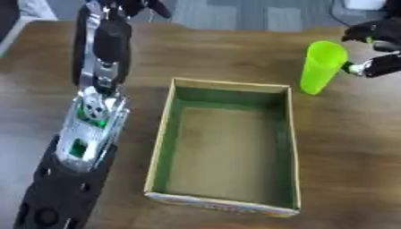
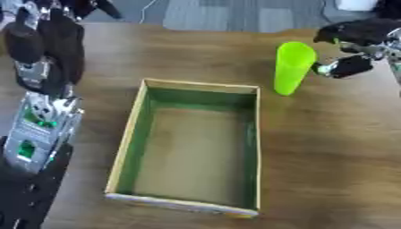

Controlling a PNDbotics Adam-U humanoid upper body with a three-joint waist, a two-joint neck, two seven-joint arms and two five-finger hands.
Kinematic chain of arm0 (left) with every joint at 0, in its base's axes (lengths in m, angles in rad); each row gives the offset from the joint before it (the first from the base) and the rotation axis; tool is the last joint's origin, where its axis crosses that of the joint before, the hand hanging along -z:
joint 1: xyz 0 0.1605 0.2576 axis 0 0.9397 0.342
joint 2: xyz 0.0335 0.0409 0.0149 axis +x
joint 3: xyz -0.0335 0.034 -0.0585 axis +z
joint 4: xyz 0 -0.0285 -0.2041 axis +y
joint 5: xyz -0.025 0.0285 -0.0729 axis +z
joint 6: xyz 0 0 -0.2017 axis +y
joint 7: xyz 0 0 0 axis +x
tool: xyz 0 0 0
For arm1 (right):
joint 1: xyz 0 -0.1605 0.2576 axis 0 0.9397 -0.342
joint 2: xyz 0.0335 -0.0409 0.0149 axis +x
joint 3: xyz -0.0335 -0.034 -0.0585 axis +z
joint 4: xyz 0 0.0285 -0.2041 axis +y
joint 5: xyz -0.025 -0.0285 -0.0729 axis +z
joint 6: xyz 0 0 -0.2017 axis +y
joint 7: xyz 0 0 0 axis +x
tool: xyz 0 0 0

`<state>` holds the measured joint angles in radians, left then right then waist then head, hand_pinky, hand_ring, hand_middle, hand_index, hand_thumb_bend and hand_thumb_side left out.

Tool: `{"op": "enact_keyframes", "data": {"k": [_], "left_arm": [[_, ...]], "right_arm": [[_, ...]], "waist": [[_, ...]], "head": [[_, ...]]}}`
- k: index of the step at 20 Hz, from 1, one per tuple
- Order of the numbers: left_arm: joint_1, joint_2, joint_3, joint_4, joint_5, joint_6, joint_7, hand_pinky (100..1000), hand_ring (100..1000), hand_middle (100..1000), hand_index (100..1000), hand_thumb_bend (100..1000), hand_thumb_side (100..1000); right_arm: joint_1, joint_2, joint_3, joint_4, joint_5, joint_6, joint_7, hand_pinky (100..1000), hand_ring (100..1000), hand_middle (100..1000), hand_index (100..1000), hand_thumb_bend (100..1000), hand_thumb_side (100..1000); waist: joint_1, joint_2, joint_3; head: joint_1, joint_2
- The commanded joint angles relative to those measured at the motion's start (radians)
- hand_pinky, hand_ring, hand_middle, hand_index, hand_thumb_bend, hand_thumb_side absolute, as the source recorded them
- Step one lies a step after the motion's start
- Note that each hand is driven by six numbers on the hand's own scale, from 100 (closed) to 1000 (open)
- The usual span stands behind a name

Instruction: Pick up objects on the table and place them in the box.

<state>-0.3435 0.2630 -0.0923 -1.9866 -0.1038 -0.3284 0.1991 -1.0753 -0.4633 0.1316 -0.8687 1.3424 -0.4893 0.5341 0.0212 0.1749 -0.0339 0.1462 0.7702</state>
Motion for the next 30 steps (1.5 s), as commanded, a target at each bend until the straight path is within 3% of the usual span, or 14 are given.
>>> {"op": "enact_keyframes", "data": {"k": [1,6,10,14,17,20,23,28,29,30], "left_arm": [[-0.009,0.01,-0.004,-0.013,0.007,0.002,-0.007,448,613,647,727,582,917],[-0.007,0.009,-0.01,-0.013,0.008,0.008,-0.016,447,613,647,726,583,919],[-0.003,0.01,-0.014,-0.013,0.008,0.014,-0.025,446,614,646,724,584,920],[0.005,0.014,-0.014,-0.013,0.007,0.019,-0.028,446,614,646,724,583,920],[0.01,0.017,-0.012,-0.013,0.005,0.023,-0.028,446,613,646,724,581,918],[0.017,0.019,-0.011,-0.013,0.003,0.026,-0.028,445,613,646,724,582,918],[0.025,0.022,-0.008,-0.013,0.0,0.028,-0.027,445,613,646,724,581,918],[0.034,0.024,-0.009,-0.013,-0.002,0.031,-0.029,446,614,646,724,581,919],[0.035,0.024,-0.009,-0.013,-0.002,0.031,-0.03,446,614,646,724,581,919],[0.036,0.024,-0.009,-0.013,-0.002,0.032,-0.031,445,614,646,724,581,919]], "right_arm": [[-0.032,-0.018,-0.015,0.001,0.013,-0.008,0.01,100,1000,1000,1000,330,905],[-0.053,-0.008,-0.025,0.02,0.012,-0.007,-0.007,100,1000,1000,1000,343,893],[-0.079,-0.002,-0.017,0.042,0.047,-0.008,0.024,100,1000,1000,1000,279,888],[-0.093,-0.016,0.003,0.03,0.091,-0.02,0.078,100,1000,1000,1000,116,825],[-0.1,-0.038,0.011,0.002,0.123,-0.03,0.066,100,943,995,1000,100,738],[-0.1,-0.066,0.011,-0.004,0.166,-0.037,0.033,100,940,992,1000,100,693],[-0.101,-0.09,0.007,0.004,0.194,-0.041,0.016,100,939,989,1000,100,737],[-0.114,-0.1,-0.008,0.005,0.187,-0.032,-0.032,100,893,943,983,100,904],[-0.115,-0.099,-0.008,0.004,0.183,-0.03,-0.042,100,896,947,986,100,898],[-0.117,-0.095,-0.01,0.002,0.174,-0.028,-0.054,100,870,915,951,100,1000]], "waist": [[-0.003,-0.012,0.003],[-0.002,-0.01,0.008],[-0.005,-0.012,0.009],[-0.01,-0.016,0.002],[-0.015,-0.021,-0.007],[-0.017,-0.027,-0.016],[-0.016,-0.033,-0.025],[-0.014,-0.045,-0.036],[-0.014,-0.047,-0.036],[-0.014,-0.049,-0.035]], "head": [[-0.023,0.0],[-0.034,0.0],[-0.038,0.0],[-0.033,0.0],[-0.037,0.0],[-0.051,0.0],[-0.061,0.0],[-0.059,0.0],[-0.059,0.0],[-0.059,0.0]]}}
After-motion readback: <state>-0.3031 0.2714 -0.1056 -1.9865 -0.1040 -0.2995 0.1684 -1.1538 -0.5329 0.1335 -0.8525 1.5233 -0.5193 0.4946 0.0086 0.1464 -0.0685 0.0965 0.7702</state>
